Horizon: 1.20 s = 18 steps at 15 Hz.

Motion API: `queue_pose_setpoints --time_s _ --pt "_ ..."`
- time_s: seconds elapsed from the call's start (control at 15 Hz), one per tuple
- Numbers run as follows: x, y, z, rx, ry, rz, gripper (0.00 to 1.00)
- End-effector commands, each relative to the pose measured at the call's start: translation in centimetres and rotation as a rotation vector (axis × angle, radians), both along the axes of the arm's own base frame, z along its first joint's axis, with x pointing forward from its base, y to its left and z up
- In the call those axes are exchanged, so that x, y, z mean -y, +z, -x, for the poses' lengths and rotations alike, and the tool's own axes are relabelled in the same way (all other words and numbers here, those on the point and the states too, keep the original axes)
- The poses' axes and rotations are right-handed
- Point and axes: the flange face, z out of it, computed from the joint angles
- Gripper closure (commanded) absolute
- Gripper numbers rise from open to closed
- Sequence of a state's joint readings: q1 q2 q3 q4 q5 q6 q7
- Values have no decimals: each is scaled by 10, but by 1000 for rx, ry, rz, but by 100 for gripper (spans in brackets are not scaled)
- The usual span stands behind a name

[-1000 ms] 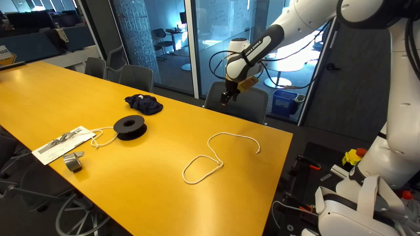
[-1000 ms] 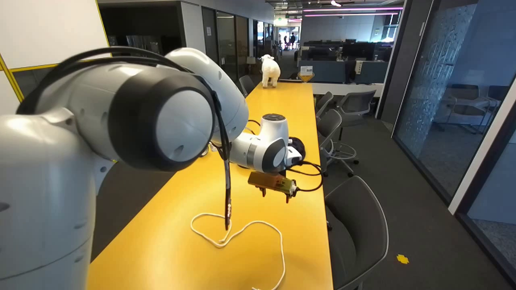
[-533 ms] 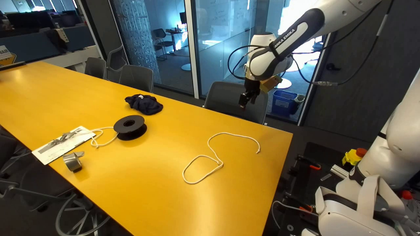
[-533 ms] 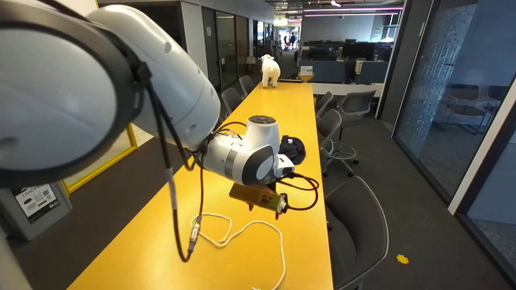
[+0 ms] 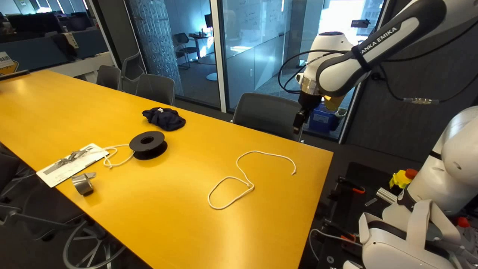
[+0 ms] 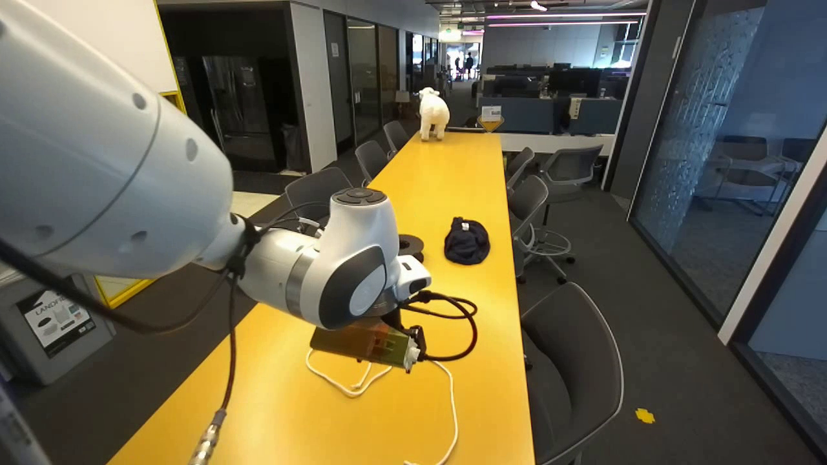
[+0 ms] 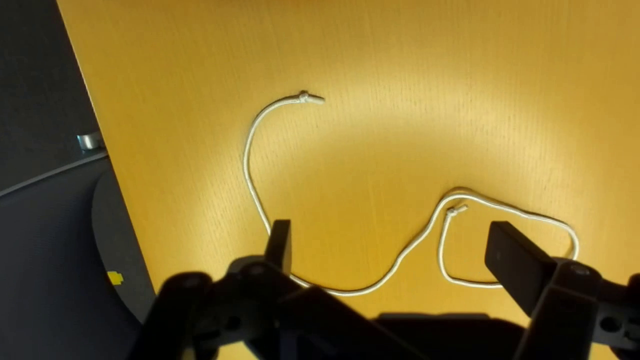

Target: Unwind the white rope

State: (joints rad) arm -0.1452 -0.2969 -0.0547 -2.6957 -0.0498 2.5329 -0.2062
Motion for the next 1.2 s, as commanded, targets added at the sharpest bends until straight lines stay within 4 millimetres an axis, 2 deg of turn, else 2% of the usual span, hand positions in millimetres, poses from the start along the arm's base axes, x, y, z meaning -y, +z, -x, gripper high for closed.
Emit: queue_pose_setpoints --time_s 0.0,0.33,0.73,1.13 --pt "-19 19 19 35 95 3 0" --pt "-48 33 24 -89 70 2 0" --pt "-83 65 31 -61 81 32 0" --pt "-87 81 32 -50 71 30 0"
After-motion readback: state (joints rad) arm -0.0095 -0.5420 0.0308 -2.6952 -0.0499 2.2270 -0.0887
